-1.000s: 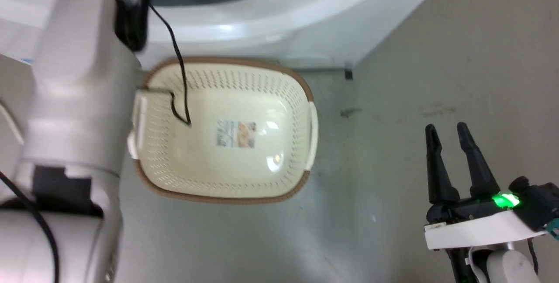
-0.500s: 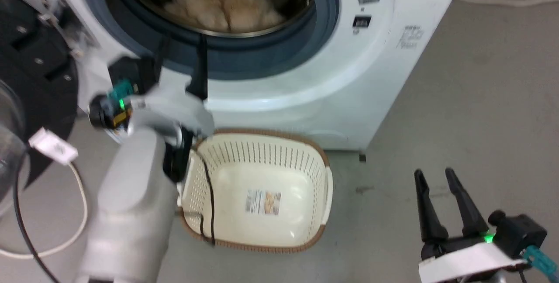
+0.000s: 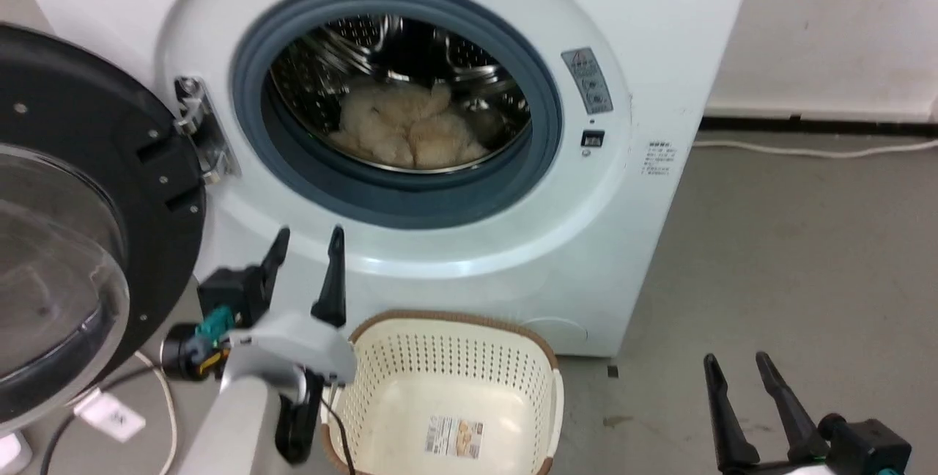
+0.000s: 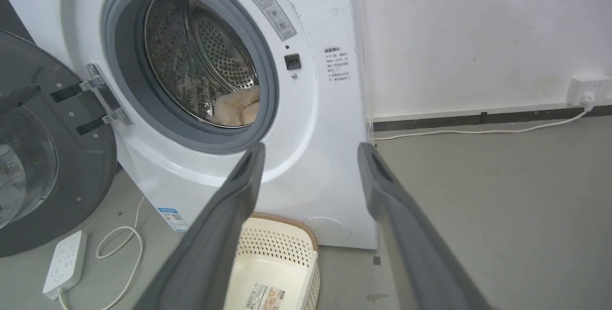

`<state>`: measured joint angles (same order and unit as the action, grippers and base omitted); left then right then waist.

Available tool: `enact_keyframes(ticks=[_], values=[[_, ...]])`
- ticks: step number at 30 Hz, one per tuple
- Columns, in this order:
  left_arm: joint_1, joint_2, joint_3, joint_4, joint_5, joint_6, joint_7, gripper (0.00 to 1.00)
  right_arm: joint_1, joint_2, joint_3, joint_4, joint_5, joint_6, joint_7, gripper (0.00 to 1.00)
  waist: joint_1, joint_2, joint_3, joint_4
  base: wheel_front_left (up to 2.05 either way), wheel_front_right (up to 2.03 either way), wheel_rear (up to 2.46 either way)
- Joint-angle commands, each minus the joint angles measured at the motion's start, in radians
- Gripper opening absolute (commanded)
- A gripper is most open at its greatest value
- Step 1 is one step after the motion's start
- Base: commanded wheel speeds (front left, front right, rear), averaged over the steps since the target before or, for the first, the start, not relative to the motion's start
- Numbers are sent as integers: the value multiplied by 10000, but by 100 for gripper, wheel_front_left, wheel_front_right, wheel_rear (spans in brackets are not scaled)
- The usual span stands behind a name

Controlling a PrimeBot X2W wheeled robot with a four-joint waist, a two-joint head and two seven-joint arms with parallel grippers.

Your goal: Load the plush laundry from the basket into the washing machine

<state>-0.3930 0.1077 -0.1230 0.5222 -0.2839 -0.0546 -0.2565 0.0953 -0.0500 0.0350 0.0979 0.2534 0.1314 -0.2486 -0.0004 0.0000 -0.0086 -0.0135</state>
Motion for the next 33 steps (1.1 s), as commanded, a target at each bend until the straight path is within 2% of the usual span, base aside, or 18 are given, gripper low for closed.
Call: enact_keyframes(ticks=[1,6,7,18,33], values=[[295,-29,-14,-178,9,64,-53,100,135,-2,-35,-45,-68,-7,-2,100,4,0,-186,18,0,0,0],[1345,11,-77,-871,-82,98,-7,100,281,-2,22,-96,-65,-7,-3,100,4,0,-305,-67,0,0,0],[1980,56,-15,-1282,-163,221,33,100,348,-2,18,-111,-101,-7,-14,100,4,0,-367,-139,0,0,0],[3931,198,213,-2501,-327,771,167,100,777,-2,-124,-206,-257,-7,-65,100,4,0,-544,-220,0,0,0],[4645,512,-233,-3662,193,1100,491,100,1058,-2,-197,-93,-277,-7,-99,100,4,0,-607,-201,0,0,0]])
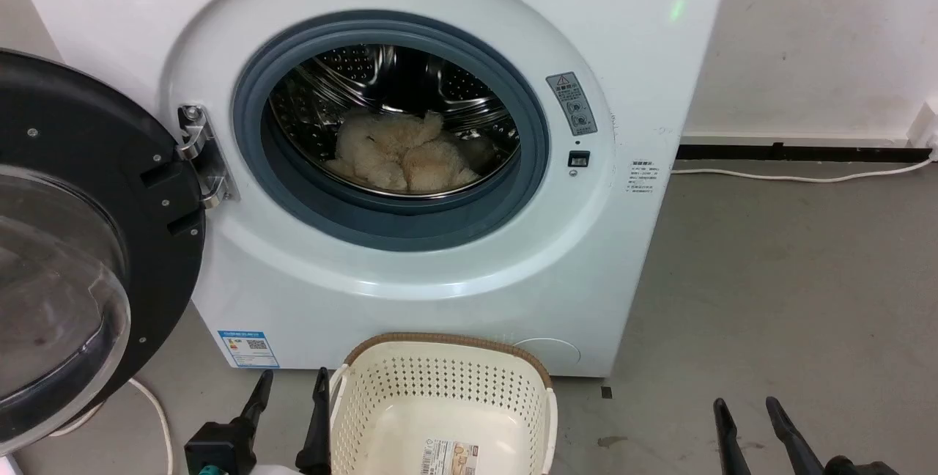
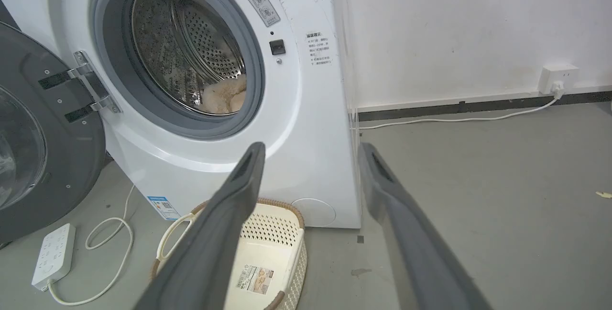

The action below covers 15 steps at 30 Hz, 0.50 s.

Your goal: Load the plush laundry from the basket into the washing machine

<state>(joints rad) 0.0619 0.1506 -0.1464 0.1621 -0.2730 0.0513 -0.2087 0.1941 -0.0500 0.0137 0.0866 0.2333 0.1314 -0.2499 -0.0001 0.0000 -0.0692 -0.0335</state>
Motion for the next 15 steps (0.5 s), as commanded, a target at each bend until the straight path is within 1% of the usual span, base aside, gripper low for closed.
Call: enact_keyframes(ticks=[1,5,15], values=[[90,91,-9,-84,91,52,11,100,57,-2,22,26,-80,-7,-86,100,1,0,-5,-4,0,0,0],[70,77,69,-174,57,252,-8,100,-22,-2,61,63,-64,-7,-91,100,1,0,-11,-29,0,0,0],[-8,97,28,-184,-27,298,13,100,-97,-2,47,85,-80,-7,-96,100,1,0,1,-14,0,0,0]])
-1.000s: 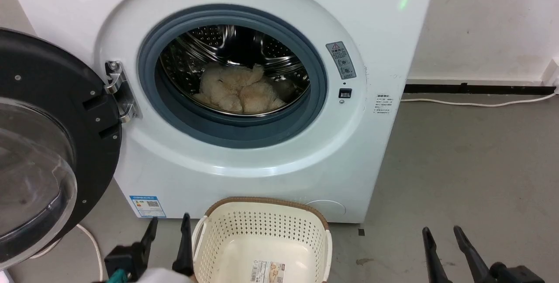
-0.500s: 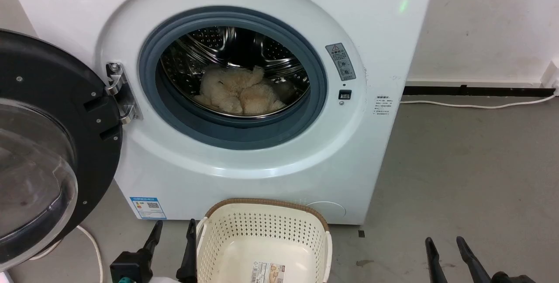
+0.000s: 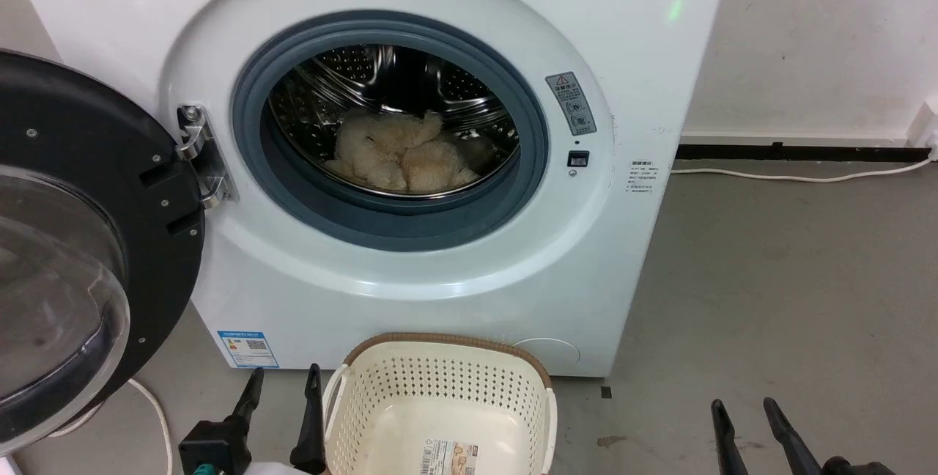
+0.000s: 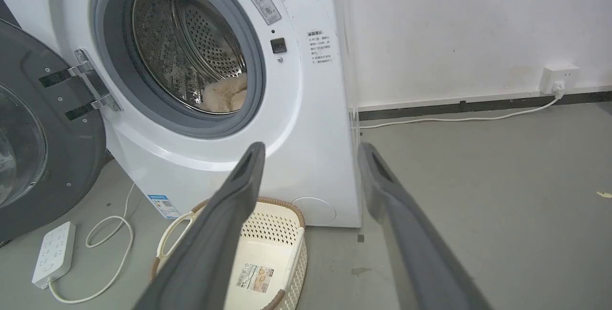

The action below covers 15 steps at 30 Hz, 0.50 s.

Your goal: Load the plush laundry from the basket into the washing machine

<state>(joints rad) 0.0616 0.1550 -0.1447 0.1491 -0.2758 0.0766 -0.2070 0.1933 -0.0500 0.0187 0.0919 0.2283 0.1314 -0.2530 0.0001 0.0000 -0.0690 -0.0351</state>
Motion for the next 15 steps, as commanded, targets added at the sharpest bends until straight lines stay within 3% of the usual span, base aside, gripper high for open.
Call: enact_keyframes(ticks=[1,6,7,15], values=[[-14,59,-4,-57,-1,42,-4,100,-99,-2,-3,32,-21,-7,-66,100,-1,0,0,5,0,0,0],[-5,75,-30,-57,-51,44,-27,100,-130,-2,28,30,-7,-7,-69,100,-1,0,-5,19,0,0,0],[-1,36,-26,1,-11,-1,2,0,-22,0,15,-1,-2,0,6,0,0,0,-5,18,0,0,0],[-33,-25,50,-74,131,-40,110,0,-119,0,1,-48,-119,0,149,0,0,0,32,36,0,0,0]])
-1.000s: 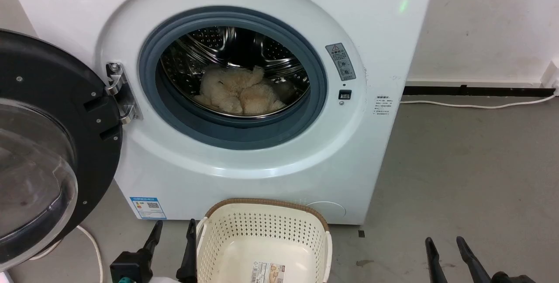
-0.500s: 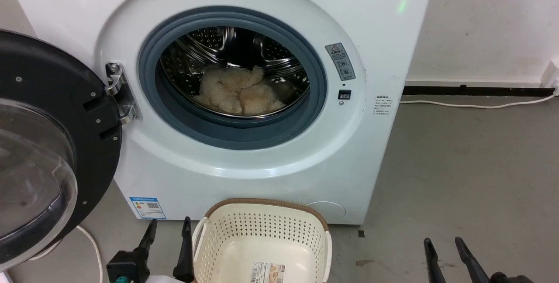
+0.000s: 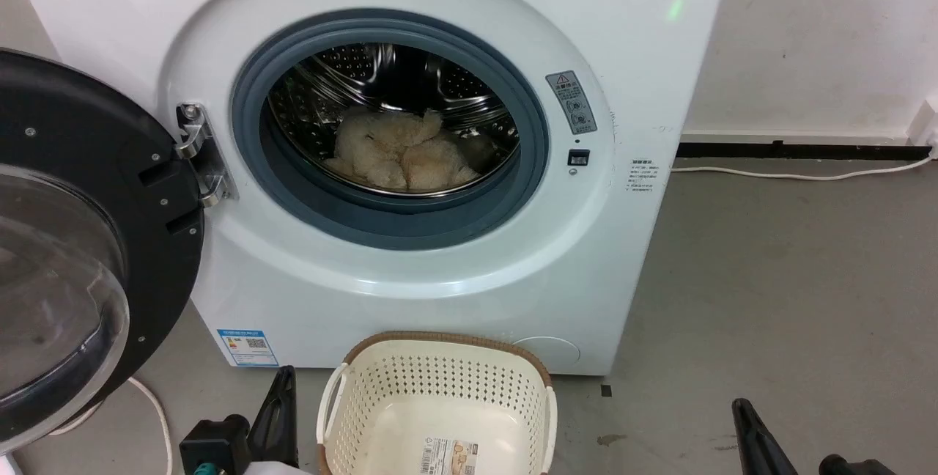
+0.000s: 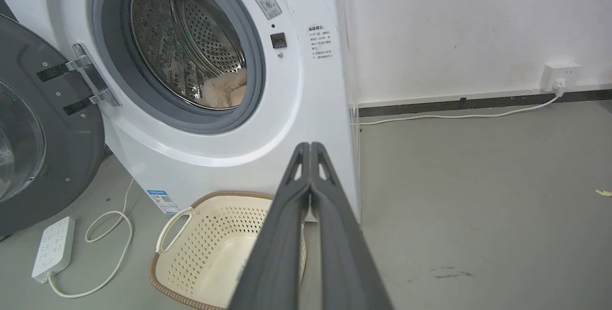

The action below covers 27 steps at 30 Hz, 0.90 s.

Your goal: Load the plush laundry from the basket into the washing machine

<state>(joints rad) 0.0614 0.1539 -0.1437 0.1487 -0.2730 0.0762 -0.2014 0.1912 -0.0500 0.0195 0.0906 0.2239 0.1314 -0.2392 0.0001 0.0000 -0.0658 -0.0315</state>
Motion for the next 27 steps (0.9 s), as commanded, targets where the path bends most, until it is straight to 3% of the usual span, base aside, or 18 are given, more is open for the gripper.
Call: enact_keyframes(ticks=[1,27], values=[[-36,-23,52,-82,125,-42,71,0,-113,0,-8,-42,-93,0,31,0,0,0,6,2,0,0,0],[-174,-264,382,-417,745,-214,534,0,-542,-1,-53,-248,-604,-2,593,0,0,0,161,77,0,0,0]])
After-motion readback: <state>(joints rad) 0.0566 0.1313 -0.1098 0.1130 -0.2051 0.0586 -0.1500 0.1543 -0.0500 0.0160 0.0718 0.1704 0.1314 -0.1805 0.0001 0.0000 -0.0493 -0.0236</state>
